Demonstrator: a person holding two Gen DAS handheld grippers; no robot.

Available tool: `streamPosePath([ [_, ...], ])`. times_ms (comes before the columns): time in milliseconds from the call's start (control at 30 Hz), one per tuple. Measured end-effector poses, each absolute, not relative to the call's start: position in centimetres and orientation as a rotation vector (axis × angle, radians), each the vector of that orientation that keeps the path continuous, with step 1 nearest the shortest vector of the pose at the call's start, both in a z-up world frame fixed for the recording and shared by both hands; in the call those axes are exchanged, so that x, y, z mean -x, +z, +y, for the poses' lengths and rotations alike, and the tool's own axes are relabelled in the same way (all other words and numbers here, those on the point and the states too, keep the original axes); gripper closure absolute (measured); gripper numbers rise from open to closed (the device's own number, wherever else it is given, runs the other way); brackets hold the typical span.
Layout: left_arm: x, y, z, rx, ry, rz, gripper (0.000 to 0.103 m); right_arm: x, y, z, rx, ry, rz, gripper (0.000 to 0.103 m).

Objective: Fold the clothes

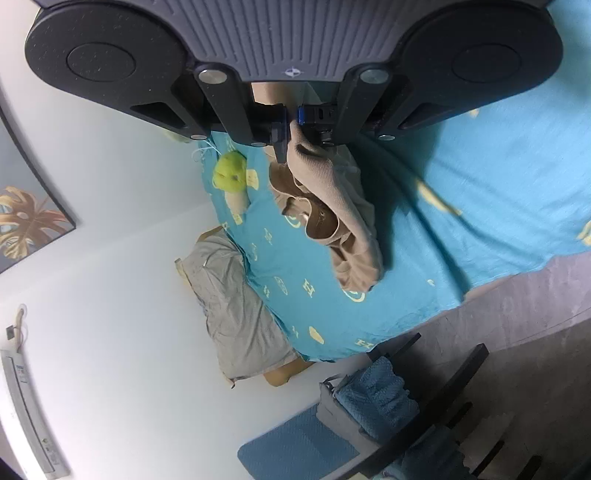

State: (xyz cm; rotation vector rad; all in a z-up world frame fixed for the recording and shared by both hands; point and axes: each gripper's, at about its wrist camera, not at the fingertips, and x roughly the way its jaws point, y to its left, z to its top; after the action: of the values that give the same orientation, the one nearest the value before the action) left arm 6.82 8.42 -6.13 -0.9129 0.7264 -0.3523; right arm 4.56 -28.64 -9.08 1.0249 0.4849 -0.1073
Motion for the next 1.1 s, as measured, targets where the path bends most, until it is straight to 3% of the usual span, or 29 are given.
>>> streamPosePath([
  [333, 5.5, -3.3, 11.3, 0.948, -0.328, 0.753, 0.098, 7.3, -6.8, -27.2, -1.028, -0.088, 0.483, 0.092],
  [467, 6.8, -2.3, 11.1, 0.925, -0.3, 0.738, 0.098, 8.3, -5.9, -26.9, -0.997, -0.088, 0.485, 0.091],
  [867, -7.2, -1.0, 8.1, 0.739, -0.167, 0.803, 0.096, -5.4, -6.0, -27.1, -0.966, -0.098, 0.573, 0.091],
  [1100, -16.6, -5.7, 6.1, 0.525, -0.157, 0.795, 0.095, -14.6, -10.5, -27.6, -0.894, -0.068, 0.639, 0.091],
])
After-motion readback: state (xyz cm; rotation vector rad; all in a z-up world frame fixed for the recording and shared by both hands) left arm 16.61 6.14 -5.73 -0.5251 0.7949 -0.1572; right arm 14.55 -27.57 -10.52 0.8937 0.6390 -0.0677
